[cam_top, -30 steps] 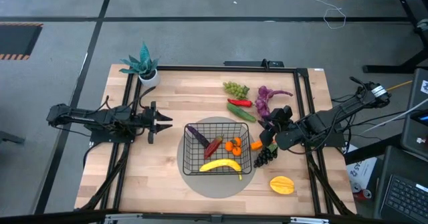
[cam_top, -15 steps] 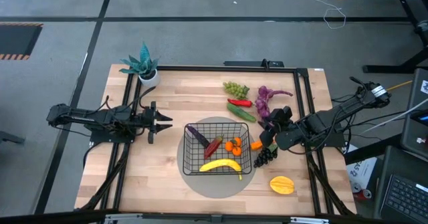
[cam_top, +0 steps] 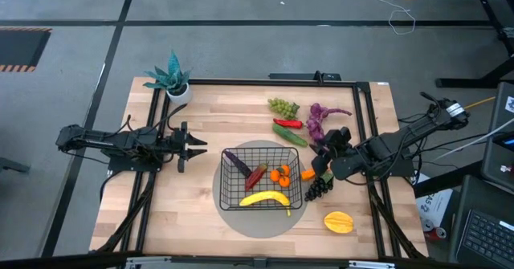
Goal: Build produce basket
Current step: Put the red chili pepper into the black wire basket
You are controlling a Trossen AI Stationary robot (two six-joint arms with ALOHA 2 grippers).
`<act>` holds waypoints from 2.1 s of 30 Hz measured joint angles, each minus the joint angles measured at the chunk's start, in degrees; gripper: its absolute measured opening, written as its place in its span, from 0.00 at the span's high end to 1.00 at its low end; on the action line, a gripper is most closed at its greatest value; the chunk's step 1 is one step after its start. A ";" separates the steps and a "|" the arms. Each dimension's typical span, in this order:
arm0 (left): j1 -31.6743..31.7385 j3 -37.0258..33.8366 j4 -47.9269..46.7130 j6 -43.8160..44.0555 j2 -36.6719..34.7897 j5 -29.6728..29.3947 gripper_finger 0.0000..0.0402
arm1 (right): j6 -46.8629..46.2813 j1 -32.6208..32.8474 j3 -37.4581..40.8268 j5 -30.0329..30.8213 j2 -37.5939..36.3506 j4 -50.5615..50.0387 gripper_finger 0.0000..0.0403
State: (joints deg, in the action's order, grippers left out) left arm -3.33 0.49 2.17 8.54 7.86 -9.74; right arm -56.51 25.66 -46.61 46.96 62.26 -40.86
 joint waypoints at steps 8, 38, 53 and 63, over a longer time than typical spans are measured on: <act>0.00 0.00 0.00 0.00 0.00 -0.02 0.70 | 9.85 -8.90 -1.16 -5.89 0.00 5.48 0.67; -0.02 0.00 0.00 -0.07 0.00 -0.04 0.70 | 50.22 -44.88 -22.39 -35.90 23.82 -13.28 0.67; -0.02 0.00 0.00 -0.02 0.00 -0.04 0.70 | 58.77 -50.56 -22.29 -45.61 37.17 -6.10 0.67; -0.02 0.00 0.00 -0.02 0.00 -0.04 0.70 | 62.57 -51.06 -22.28 -48.91 42.81 -5.72 0.67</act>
State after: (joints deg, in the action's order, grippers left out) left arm -3.35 0.49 2.17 8.51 7.86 -9.78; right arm 6.06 -25.41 -68.89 -1.95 105.07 -46.58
